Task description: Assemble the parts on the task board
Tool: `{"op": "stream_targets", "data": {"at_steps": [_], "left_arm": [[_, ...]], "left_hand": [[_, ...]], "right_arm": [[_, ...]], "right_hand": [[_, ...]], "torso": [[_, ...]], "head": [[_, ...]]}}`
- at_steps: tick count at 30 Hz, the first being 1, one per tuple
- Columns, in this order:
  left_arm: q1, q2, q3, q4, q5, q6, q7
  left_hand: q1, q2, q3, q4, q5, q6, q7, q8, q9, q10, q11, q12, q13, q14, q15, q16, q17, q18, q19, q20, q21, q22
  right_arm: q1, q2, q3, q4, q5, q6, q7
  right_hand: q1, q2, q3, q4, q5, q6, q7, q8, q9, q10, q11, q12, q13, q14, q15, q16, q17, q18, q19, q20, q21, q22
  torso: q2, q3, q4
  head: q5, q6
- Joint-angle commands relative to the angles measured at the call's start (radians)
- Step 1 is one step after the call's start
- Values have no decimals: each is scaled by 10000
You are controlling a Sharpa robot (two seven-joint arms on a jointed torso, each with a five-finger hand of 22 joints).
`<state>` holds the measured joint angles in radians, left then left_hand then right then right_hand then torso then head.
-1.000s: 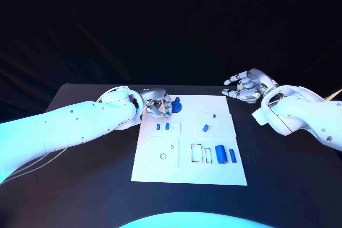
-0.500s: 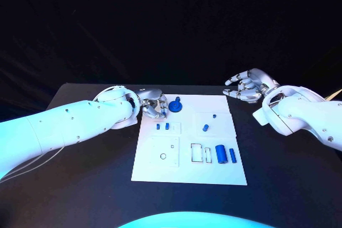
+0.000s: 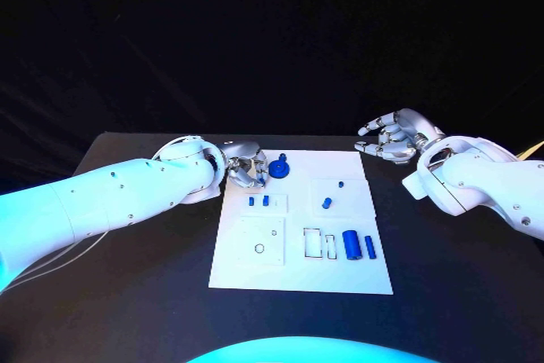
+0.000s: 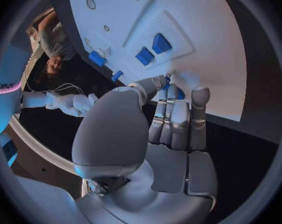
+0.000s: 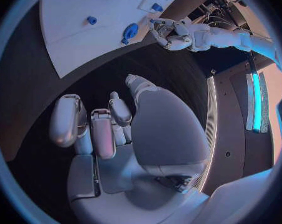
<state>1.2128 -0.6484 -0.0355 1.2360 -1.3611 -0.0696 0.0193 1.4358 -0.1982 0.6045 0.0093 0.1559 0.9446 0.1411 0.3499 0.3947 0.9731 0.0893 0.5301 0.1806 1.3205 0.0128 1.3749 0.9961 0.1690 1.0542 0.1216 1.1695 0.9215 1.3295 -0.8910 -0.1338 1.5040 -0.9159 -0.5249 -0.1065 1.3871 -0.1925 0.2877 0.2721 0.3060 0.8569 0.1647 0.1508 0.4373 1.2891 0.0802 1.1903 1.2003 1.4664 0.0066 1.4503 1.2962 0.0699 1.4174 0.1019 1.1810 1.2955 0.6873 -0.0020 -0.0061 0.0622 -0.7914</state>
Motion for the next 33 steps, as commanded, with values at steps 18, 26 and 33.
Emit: {"op": "stream_targets", "data": {"at_steps": [18,26,33], "left_arm": [[-49,236,-56,-295,-175,192,64],[-51,230,-59,-277,-154,317,56],[-51,210,-62,-264,-149,376,45]], "left_hand": [[-111,231,332,-178,-60,268,51,-104,5,487,-99,-80,6,69,-10,162,99,-203,171,-24,236,207],[-112,234,326,-182,-62,287,53,-111,8,513,-101,-96,9,79,-11,166,112,-213,197,-23,256,241],[-111,244,315,-190,-64,336,49,-118,15,568,-108,-122,18,91,-15,171,119,-220,218,-22,272,270]], "right_arm": [[-5,-7,2,22,-13,10,16],[-5,-6,2,22,-14,6,15],[-5,-8,2,18,-14,1,16]], "right_hand": [[-116,-273,396,74,153,27,-15,160,-69,-209,-53,-56,-42,451,-89,-98,652,151,-94,-13,-143,412],[-116,-273,396,74,153,27,-15,160,-69,-209,-53,-56,-42,451,-89,-98,652,151,-94,-13,-143,412],[-116,-273,396,74,153,27,-15,160,-69,-209,-53,-56,-42,451,-89,-98,652,151,-94,-13,-143,412]], "torso": [[-8,2,5],[-10,1,11],[-12,1,9]], "head": [[7,-52],[3,-51],[2,-62]]}}
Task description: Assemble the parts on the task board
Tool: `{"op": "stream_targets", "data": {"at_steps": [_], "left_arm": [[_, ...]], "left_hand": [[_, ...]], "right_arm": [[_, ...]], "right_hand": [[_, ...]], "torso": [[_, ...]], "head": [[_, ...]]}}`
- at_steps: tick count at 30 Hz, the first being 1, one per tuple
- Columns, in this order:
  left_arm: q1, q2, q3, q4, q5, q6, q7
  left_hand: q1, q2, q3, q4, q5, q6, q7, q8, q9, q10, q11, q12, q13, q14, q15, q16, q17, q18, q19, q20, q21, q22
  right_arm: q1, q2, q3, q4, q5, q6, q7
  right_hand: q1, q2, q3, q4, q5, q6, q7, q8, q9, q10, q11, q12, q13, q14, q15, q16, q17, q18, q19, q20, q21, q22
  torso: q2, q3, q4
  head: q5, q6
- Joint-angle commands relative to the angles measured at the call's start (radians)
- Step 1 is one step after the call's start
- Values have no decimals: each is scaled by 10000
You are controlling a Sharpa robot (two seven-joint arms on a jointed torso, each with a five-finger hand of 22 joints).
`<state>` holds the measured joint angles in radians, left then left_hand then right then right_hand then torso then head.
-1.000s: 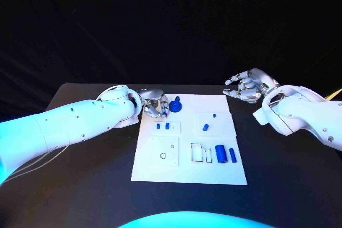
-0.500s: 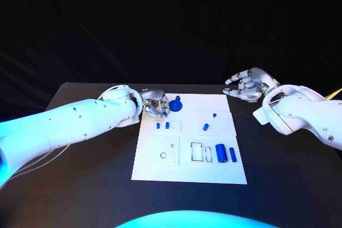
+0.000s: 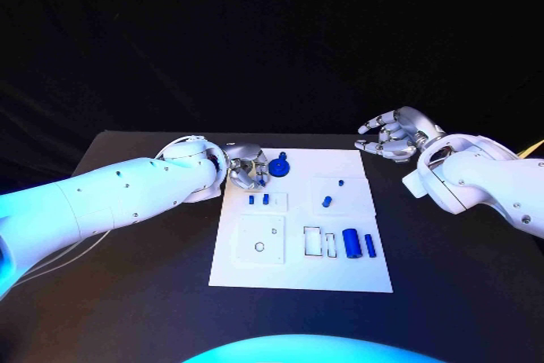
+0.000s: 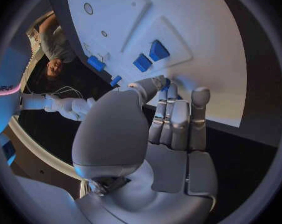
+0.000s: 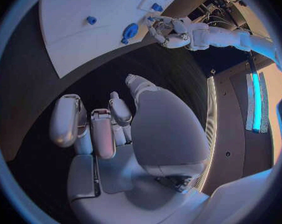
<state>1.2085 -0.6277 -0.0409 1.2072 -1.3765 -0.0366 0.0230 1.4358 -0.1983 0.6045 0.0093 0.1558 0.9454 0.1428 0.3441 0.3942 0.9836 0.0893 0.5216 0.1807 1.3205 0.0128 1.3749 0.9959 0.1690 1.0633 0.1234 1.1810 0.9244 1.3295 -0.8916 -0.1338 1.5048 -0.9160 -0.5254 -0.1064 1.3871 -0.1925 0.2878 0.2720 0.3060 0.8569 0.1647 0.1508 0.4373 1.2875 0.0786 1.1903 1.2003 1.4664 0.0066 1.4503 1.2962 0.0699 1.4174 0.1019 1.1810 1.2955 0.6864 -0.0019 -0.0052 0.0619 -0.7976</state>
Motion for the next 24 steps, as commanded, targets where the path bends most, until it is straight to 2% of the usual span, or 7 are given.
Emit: {"op": "stream_targets", "data": {"at_steps": [1,16,24], "left_arm": [[-9,1,-8,25,8,36,14],[-10,5,-17,2,28,-10,3],[-10,3,-20,-13,81,-72,2]], "left_hand": [[-111,245,315,-189,-64,328,32,-60,20,463,-108,-36,18,91,-15,171,120,-219,127,-40,158,241],[-133,224,282,-195,-67,340,33,-109,17,494,-106,-107,24,102,-15,175,132,-198,54,-44,101,155],[-274,120,214,-153,-51,73,97,-481,-72,479,-36,-451,12,12,49,144,28,-165,-120,-8,-52,-27]], "right_arm": [[-5,-1,2,9,-13,6,16],[-9,20,2,-16,-14,7,22],[-12,22,2,-25,-14,5,27]], "right_hand": [[-116,-274,395,74,153,27,-15,160,-70,-193,-37,-56,-42,451,-89,-98,652,151,-94,-13,-143,412],[-129,-293,436,64,154,21,-21,170,-75,-202,-44,-86,-83,453,-99,-131,626,158,-91,-24,-208,373],[-129,-293,436,64,154,21,-21,170,-75,-202,-44,-86,-83,453,-99,-131,626,158,-91,-24,-208,373]], "torso": [[0,-1,2],[0,3,-3],[0,5,-2]], "head": [[3,2],[11,1],[5,-1]]}}
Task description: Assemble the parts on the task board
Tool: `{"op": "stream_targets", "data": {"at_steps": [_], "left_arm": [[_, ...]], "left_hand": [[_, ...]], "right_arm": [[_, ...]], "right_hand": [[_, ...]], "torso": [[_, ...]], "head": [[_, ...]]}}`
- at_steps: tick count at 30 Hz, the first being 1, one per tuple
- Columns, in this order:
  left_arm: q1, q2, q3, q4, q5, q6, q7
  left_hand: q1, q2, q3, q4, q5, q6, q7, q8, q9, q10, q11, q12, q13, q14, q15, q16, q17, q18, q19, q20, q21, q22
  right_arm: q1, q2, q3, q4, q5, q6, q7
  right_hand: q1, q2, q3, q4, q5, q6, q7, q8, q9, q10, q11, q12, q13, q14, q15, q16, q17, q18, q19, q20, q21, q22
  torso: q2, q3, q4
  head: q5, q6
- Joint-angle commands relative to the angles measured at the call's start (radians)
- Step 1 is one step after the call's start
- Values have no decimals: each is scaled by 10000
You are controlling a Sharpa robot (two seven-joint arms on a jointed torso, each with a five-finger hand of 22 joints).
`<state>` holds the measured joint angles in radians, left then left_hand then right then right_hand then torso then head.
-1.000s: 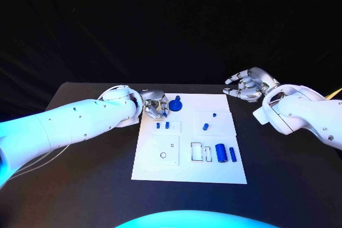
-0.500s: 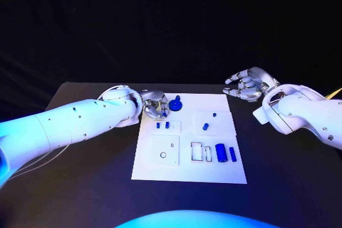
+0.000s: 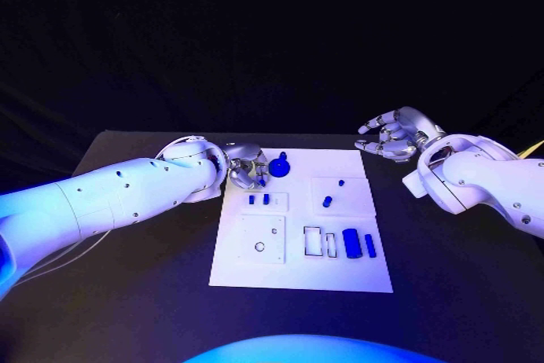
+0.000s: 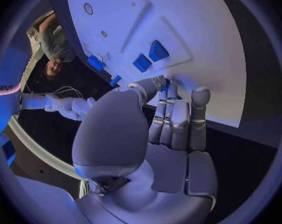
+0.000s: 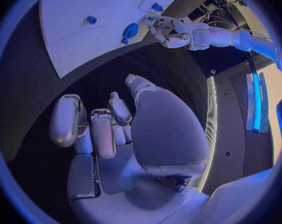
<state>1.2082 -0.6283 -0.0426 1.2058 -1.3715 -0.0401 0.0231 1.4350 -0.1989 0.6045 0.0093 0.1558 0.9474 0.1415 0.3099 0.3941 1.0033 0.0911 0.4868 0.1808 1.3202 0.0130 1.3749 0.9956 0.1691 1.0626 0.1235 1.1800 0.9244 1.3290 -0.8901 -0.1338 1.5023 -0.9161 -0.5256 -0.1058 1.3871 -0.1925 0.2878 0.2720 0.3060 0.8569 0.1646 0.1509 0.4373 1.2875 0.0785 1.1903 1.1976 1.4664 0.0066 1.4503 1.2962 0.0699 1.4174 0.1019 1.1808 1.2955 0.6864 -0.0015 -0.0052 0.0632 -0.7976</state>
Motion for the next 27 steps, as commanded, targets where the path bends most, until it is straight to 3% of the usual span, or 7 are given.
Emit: {"op": "stream_targets", "data": {"at_steps": [1,18,27], "left_arm": [[-6,9,-4,-1,35,-54,2],[-5,-17,-8,-19,164,7,-111],[-4,-30,-8,-8,172,143,-128]], "left_hand": [[-277,122,212,-147,-50,40,113,-158,-75,283,-51,-119,10,9,49,142,23,-164,-124,-6,-53,-40],[-432,20,211,-53,-39,-286,159,-546,-172,321,-25,-419,20,12,79,161,5,-155,-117,36,-131,-104],[-440,17,213,-47,-39,-289,160,-560,-175,318,-21,-440,21,11,81,161,2,-158,-107,38,-129,-98]], "right_arm": [[-7,8,2,-1,-13,8,21],[-13,16,2,-20,-13,-75,65],[-16,18,2,-25,-13,-63,70]], "right_hand": [[-129,-292,435,64,154,21,-21,170,-75,-201,-44,-86,-56,453,-99,-131,626,157,-91,-24,-206,374],[-139,-303,445,63,152,15,-22,172,-77,-230,-44,-125,-97,453,-100,-143,616,165,-101,-27,-257,344],[-139,-303,445,63,152,15,-22,172,-77,-230,-44,-125,-97,453,-100,-143,616,165,-101,-27,-257,344]], "torso": [[0,0,-4],[3,-5,-6],[-2,-5,0]], "head": [[-6,-3],[-14,-27],[-16,-52]]}}
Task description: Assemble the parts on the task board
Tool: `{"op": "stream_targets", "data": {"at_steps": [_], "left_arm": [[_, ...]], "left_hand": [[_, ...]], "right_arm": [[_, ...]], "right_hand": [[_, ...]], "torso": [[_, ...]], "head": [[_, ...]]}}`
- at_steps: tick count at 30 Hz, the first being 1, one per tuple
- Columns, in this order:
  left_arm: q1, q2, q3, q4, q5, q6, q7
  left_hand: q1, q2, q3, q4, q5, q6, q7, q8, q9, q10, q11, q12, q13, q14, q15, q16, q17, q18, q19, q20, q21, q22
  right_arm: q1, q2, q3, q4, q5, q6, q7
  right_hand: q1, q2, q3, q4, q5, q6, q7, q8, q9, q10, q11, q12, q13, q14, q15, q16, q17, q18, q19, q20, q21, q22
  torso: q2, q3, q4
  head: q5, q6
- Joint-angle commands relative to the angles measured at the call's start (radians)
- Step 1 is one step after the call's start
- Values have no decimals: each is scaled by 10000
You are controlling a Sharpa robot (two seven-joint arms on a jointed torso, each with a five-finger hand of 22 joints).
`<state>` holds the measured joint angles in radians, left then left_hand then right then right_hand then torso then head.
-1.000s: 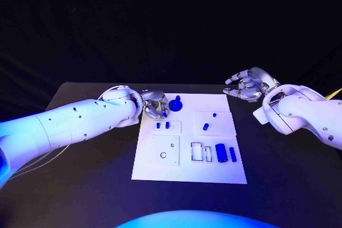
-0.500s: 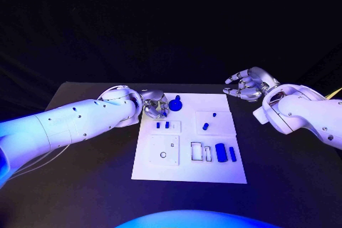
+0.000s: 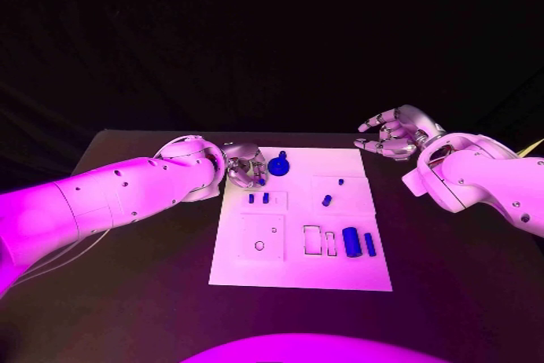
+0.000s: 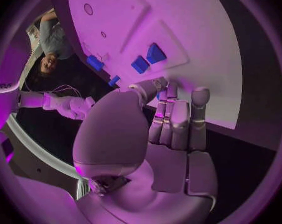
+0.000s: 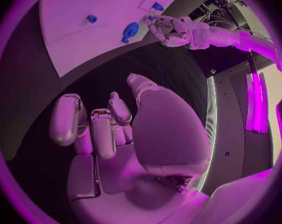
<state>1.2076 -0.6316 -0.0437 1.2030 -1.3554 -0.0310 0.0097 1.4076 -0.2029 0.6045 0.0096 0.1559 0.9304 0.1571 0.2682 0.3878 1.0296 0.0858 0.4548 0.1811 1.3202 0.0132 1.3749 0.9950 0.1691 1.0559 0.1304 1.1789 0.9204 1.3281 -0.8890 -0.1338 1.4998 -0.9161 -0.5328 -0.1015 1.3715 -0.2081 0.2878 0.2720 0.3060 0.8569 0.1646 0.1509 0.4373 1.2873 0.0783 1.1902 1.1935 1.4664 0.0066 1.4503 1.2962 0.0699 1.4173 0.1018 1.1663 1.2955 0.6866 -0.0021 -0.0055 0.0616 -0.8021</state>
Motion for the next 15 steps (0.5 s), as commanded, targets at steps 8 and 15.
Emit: {"op": "stream_targets", "data": {"at_steps": [8,15], "left_arm": [[2,-2,2,23,12,45,26],[2,-9,2,18,12,19,2]], "left_hand": [[-172,59,213,-44,-41,-99,2,-140,-109,58,33,-130,20,9,79,160,2,-159,-36,-28,-119,-57],[-176,13,228,-46,-41,-268,22,-303,-157,92,23,-225,39,-13,77,146,-49,-150,-43,-29,-159,-97]], "right_arm": [[-8,5,2,1,-13,13,23],[-8,3,2,3,-13,5,22]], "right_hand": [[10,-158,448,62,151,9,-21,171,-79,-218,-42,-111,-44,456,-101,-143,621,162,-92,-27,-105,349],[10,-158,448,62,151,9,-21,171,-79,-218,-42,-111,-44,456,-101,-143,621,162,-92,-27,-105,349]], "torso": [[-2,2,-1],[-1,7,-3]], "head": [[4,-2],[-2,8]]}}
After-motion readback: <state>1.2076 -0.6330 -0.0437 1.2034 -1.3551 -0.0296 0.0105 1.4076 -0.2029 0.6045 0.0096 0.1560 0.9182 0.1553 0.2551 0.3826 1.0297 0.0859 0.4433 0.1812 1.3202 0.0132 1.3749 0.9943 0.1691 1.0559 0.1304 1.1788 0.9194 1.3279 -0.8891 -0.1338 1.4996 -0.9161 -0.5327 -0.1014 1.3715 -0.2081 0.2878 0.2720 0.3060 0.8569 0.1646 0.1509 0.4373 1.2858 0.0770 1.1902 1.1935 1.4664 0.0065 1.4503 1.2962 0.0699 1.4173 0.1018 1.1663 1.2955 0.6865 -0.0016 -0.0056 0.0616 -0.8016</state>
